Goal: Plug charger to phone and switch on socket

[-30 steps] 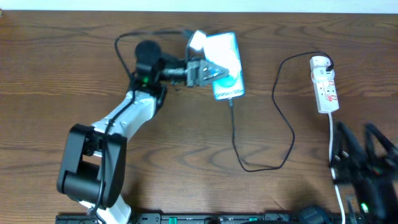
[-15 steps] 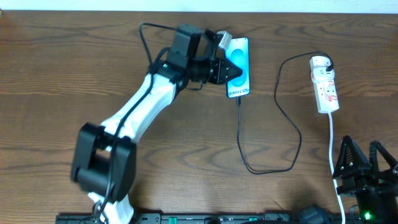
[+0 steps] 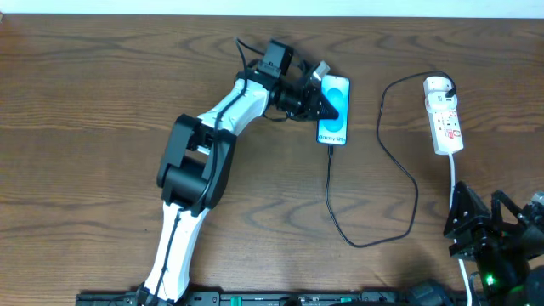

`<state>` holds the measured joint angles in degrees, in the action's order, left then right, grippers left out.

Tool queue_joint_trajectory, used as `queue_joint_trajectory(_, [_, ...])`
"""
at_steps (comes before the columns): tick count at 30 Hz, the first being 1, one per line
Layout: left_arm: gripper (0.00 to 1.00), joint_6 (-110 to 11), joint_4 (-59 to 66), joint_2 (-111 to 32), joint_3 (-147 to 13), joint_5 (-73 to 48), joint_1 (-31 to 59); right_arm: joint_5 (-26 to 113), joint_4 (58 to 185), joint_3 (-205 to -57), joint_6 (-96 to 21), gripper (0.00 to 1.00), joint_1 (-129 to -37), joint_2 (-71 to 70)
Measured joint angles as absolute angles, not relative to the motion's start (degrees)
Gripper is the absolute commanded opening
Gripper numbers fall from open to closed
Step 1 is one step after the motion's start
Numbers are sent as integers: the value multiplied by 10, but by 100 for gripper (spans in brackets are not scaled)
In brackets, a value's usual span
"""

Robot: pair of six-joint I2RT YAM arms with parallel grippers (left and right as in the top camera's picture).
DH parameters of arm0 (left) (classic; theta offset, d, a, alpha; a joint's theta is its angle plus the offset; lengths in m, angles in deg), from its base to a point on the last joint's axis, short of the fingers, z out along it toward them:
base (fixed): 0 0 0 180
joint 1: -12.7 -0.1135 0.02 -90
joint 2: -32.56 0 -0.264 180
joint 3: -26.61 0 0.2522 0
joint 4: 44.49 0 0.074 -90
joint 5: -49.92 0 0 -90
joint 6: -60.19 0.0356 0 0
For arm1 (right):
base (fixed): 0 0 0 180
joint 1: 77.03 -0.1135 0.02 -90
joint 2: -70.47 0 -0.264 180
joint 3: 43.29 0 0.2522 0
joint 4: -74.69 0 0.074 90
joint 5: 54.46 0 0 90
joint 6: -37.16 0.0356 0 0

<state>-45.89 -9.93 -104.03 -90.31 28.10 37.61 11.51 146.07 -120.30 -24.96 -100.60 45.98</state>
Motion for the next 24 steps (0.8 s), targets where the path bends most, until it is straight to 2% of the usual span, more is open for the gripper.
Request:
queue_joint_trajectory(6, [7,-458,-85,-1056,-904,296,376,115,1462,-1203,-248,62,-1006,438])
queue_joint_trajectory(13, [7,-458,-27,-1056,-904,189,376,116,1459,-1203,-248,62,-1006,416])
queue_joint_trajectory(20, [8,-458,-26,-1056,-904,141,376,115,1401,-1203,-248,61,-1006,359])
queue_joint_trajectory(22, [9,-458,-26,-1056,-904,136,376,115,1390,-1203,-248,60,-1006,336])
queue_joint_trajectory(23, [16,-458,-26,-1056,-904,135,376,115,1386,-1203,-247,60,-1006,325])
queue_joint_trajectory(24, [17,-458,-26,-1056,-904,134,376,116,1384,-1203,-247,60,-1006,311])
